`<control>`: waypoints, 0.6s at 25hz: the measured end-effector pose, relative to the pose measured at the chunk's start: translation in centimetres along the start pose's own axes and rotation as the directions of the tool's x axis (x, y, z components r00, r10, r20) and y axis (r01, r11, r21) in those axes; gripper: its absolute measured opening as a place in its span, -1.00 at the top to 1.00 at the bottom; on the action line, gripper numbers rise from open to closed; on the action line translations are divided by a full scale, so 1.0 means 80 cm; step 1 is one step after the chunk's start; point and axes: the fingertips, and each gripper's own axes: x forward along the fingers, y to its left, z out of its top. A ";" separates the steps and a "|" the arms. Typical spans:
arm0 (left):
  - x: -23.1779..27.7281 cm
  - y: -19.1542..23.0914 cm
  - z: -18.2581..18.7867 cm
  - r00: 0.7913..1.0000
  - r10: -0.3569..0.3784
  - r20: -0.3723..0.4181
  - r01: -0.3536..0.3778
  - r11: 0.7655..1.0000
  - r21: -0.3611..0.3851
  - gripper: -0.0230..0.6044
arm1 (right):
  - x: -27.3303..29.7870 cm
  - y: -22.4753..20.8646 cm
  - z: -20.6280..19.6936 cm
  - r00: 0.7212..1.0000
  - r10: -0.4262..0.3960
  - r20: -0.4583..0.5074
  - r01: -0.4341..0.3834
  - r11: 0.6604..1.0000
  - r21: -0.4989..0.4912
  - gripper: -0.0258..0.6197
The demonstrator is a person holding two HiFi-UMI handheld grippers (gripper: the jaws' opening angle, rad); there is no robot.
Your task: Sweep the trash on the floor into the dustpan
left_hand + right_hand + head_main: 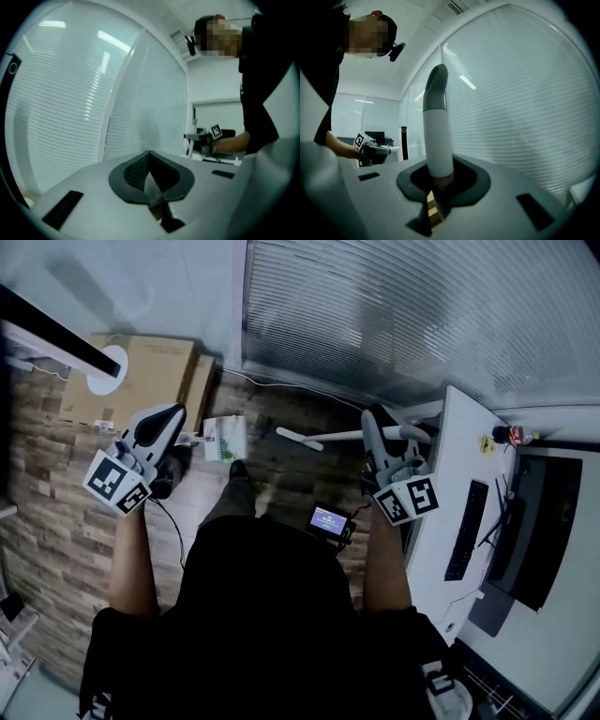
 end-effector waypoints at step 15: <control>-0.096 -0.201 0.040 0.909 0.295 0.294 -0.297 0.954 -0.040 0.95 | -0.224 -0.013 0.023 0.982 -0.073 0.173 0.077 0.997 -0.014 0.80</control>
